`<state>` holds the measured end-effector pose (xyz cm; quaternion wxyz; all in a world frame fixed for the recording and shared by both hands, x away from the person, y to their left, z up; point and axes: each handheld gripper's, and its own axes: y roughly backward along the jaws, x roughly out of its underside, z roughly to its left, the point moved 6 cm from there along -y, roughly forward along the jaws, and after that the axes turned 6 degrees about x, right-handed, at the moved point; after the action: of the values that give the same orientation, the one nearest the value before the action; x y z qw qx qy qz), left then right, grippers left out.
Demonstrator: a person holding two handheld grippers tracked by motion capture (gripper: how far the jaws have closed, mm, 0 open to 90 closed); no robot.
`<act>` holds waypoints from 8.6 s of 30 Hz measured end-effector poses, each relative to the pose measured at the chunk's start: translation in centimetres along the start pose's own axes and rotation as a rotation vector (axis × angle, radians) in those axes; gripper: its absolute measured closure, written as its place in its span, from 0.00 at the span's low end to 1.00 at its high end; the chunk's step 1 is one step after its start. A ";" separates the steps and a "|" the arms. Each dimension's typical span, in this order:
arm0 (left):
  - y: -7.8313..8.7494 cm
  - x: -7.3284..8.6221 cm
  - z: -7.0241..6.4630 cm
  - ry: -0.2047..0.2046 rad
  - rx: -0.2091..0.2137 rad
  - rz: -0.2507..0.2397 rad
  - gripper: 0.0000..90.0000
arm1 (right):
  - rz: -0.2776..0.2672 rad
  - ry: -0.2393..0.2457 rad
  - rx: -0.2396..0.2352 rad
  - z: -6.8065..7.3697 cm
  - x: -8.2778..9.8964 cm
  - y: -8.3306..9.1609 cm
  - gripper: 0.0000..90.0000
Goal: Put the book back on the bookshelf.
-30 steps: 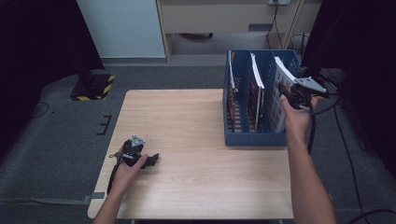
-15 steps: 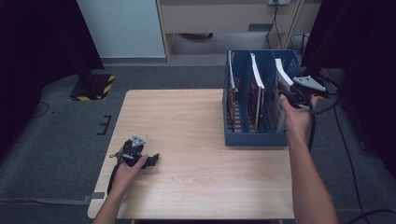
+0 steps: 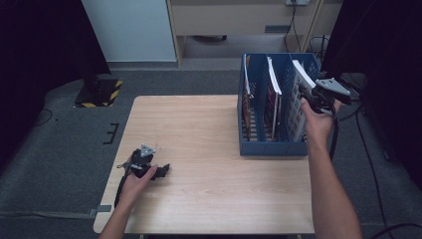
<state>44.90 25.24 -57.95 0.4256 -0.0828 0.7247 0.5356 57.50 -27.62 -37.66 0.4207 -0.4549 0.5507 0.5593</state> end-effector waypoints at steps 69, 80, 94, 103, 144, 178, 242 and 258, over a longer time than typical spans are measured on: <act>-0.1 -0.1 -0.1 -0.004 0.006 -0.001 0.03 | -0.009 0.041 -0.030 1.1 0.8 -0.8 0.75; -0.1 -0.1 -0.1 -0.002 0.007 -0.001 0.03 | 0.014 0.181 0.031 0.9 0.4 -0.6 0.81; -0.1 -0.1 -0.1 -0.003 0.006 -0.001 0.03 | 0.006 0.144 0.010 1.2 0.4 -0.7 0.77; -0.1 -0.1 -0.1 -0.003 0.006 -0.001 0.03 | -0.009 0.084 -0.025 1.1 0.1 -0.5 0.61; -0.2 -0.1 -0.2 -0.005 0.008 0.000 0.03 | 0.029 0.016 -0.080 0.8 0.6 0.4 0.24; -0.2 -0.2 -0.3 -0.006 0.008 -0.001 0.03 | 0.037 0.020 -0.108 1.1 1.9 3.1 0.14; -0.3 -0.2 -0.3 -0.002 0.007 0.004 0.02 | 0.120 0.063 -0.303 8.9 8.6 10.2 0.05; -0.3 -0.2 -0.3 -0.002 0.007 0.005 0.01 | 0.159 0.092 -0.353 11.5 10.7 11.0 0.05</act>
<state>45.01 24.77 -57.99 0.4253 -0.0791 0.7263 0.5342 43.84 -16.92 -45.69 0.2634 -0.5015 0.4969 0.6574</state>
